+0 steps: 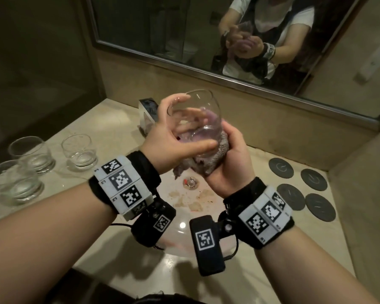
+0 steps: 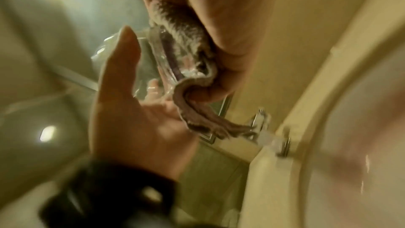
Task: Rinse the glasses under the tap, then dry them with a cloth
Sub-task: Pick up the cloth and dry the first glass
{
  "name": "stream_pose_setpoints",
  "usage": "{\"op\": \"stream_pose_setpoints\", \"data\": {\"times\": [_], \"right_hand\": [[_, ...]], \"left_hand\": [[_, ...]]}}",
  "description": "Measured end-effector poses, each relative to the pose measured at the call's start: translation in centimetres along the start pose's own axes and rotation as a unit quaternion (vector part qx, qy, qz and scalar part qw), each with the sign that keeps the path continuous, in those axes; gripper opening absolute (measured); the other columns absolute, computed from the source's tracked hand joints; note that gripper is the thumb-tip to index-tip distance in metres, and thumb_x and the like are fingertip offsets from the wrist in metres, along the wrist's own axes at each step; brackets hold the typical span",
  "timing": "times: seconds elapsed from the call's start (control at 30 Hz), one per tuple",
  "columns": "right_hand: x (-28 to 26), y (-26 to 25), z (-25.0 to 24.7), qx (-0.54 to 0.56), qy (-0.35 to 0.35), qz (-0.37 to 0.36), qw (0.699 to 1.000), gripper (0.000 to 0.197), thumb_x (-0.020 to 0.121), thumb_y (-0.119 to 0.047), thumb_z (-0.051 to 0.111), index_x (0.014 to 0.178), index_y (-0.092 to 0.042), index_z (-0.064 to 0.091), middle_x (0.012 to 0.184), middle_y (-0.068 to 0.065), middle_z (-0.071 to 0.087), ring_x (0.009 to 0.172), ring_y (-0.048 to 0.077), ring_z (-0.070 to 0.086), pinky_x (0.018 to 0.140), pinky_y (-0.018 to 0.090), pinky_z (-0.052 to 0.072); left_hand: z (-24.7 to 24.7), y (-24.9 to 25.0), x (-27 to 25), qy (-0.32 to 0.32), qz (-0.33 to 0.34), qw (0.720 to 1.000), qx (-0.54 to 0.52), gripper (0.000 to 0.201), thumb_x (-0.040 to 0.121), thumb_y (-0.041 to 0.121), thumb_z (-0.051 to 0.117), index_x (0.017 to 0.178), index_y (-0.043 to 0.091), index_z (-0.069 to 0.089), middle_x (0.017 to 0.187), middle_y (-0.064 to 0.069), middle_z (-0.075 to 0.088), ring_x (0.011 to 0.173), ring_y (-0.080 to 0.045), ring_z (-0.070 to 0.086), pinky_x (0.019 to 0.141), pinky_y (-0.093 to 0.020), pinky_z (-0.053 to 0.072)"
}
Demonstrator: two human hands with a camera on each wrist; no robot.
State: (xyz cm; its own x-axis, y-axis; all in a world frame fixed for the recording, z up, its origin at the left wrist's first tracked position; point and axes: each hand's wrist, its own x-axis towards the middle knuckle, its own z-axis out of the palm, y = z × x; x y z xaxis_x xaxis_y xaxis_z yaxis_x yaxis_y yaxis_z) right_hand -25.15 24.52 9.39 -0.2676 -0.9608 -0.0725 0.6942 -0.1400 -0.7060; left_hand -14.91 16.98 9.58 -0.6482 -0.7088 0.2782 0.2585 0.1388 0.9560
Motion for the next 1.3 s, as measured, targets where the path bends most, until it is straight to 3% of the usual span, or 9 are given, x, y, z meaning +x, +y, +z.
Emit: {"op": "stream_pose_setpoints", "data": {"times": [0.17,0.4,0.5,0.63,0.83,0.93,1.03,1.17,1.3], "right_hand": [[-0.4,0.9,-1.0,-0.372,-0.007,-0.162,0.914,0.061,0.089,-0.049,0.041,0.147,-0.032,0.03,0.153,0.002,0.031,0.137,0.017,0.034,0.111,0.044,0.028],[-0.6,0.2,-1.3,-0.725,-0.1,-0.347,0.586,0.068,0.097,-0.053,0.023,0.149,-0.013,0.006,0.158,0.013,-0.004,0.146,0.03,-0.006,0.118,0.052,0.0],[0.4,-0.5,0.2,-0.663,-0.051,-0.365,0.652,0.065,0.096,-0.046,0.033,0.149,-0.015,0.013,0.158,0.014,0.011,0.147,0.023,0.008,0.118,0.052,0.012],[1.2,-2.3,1.9,-0.261,-0.03,-0.175,0.949,0.051,0.099,-0.033,0.036,0.142,-0.006,0.035,0.118,0.008,0.06,0.114,0.013,0.058,0.104,0.044,0.044],[0.9,-2.1,1.4,-0.102,0.001,-0.097,0.99,0.049,0.102,-0.034,0.029,0.135,0.001,0.038,0.123,0.022,0.052,0.114,0.036,0.052,0.103,0.059,0.037],[0.5,-2.3,1.4,-0.146,-0.01,-0.134,0.98,0.034,0.102,-0.039,0.026,0.115,-0.018,0.05,0.098,0.002,0.071,0.098,0.024,0.065,0.1,0.059,0.041],[0.5,-2.2,1.1,-0.298,0.012,-0.165,0.94,0.066,0.087,-0.062,0.039,0.14,-0.022,0.037,0.141,0.015,0.047,0.128,0.032,0.047,0.106,0.057,0.036],[0.8,-0.7,0.2,-0.536,-0.008,-0.294,0.791,0.099,0.08,-0.077,0.029,0.152,-0.018,-0.004,0.159,0.0,-0.014,0.145,0.007,-0.005,0.116,0.018,0.008],[0.7,0.3,-2.1,-0.69,-0.059,-0.428,0.58,0.072,0.094,-0.062,0.024,0.15,-0.027,-0.003,0.156,0.018,-0.01,0.144,0.04,-0.006,0.118,0.053,0.007]], "left_hand": [[-0.2,0.6,1.0,0.08,-0.095,0.986,-0.11,0.081,0.054,0.017,0.074,0.122,0.022,0.029,0.111,-0.007,0.062,0.095,-0.017,0.067,0.073,-0.027,0.055],[-0.7,0.4,0.7,0.02,-0.216,0.95,-0.226,0.082,0.075,0.048,0.066,0.14,0.009,0.034,0.096,-0.009,0.07,0.082,-0.019,0.069,0.063,-0.025,0.057],[0.0,0.5,0.0,-0.037,-0.195,0.962,-0.187,0.078,0.075,0.057,0.056,0.133,0.007,0.043,0.097,-0.011,0.068,0.085,-0.025,0.06,0.06,-0.027,0.053],[-0.3,0.9,0.2,-0.095,-0.162,0.958,-0.219,0.098,0.062,0.055,0.073,0.138,0.005,0.037,0.109,-0.014,0.066,0.094,-0.026,0.066,0.077,-0.035,0.056],[0.1,1.6,1.3,-0.067,-0.165,0.968,-0.175,0.07,0.074,0.058,0.047,0.128,0.013,0.047,0.102,-0.009,0.065,0.092,-0.02,0.065,0.08,-0.032,0.056],[0.2,1.4,1.7,-0.01,-0.162,0.978,-0.13,0.071,0.082,0.052,0.047,0.141,0.017,0.025,0.104,-0.009,0.059,0.079,-0.017,0.064,0.07,-0.031,0.055],[0.1,1.8,1.9,0.014,-0.174,0.978,-0.114,0.041,0.099,0.042,0.03,0.138,0.03,0.029,0.12,-0.006,0.051,0.065,-0.011,0.063,0.058,-0.03,0.051],[-0.1,2.1,1.9,-0.01,-0.222,0.968,-0.114,0.064,0.088,0.067,0.021,0.142,0.032,0.029,0.134,-0.004,0.049,0.1,-0.022,0.064,0.056,-0.035,0.055],[-0.2,2.0,1.9,-0.082,-0.23,0.963,-0.117,0.095,0.068,0.078,0.044,0.143,0.022,0.034,0.123,-0.024,0.054,0.085,-0.028,0.069,0.048,-0.023,0.051]]}}
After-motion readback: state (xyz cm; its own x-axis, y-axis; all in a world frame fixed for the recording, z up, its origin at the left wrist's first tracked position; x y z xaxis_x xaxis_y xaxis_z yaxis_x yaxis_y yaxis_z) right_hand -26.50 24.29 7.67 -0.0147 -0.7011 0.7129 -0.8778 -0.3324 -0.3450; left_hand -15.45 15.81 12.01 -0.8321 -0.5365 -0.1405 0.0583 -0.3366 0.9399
